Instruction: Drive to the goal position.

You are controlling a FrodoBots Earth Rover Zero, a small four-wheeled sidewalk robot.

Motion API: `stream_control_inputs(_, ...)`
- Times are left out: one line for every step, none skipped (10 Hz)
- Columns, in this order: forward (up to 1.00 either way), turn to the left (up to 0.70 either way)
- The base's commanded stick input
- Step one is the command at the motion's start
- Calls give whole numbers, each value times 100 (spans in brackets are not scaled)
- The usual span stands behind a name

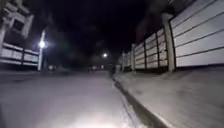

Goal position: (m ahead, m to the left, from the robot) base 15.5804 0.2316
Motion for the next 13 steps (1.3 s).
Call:
stream_control_inputs(50,5)
stream_control_inputs(50,5)
stream_control_inputs(50,5)
stream_control_inputs(50,5)
stream_control_inputs(50,5)
stream_control_inputs(50,5)
stream_control_inputs(50,5)
stream_control_inputs(50,-18)
stream_control_inputs(50,-50)
stream_control_inputs(50,-48)
stream_control_inputs(50,-22)
stream_control_inputs(50,3)
stream_control_inputs(50,-9)
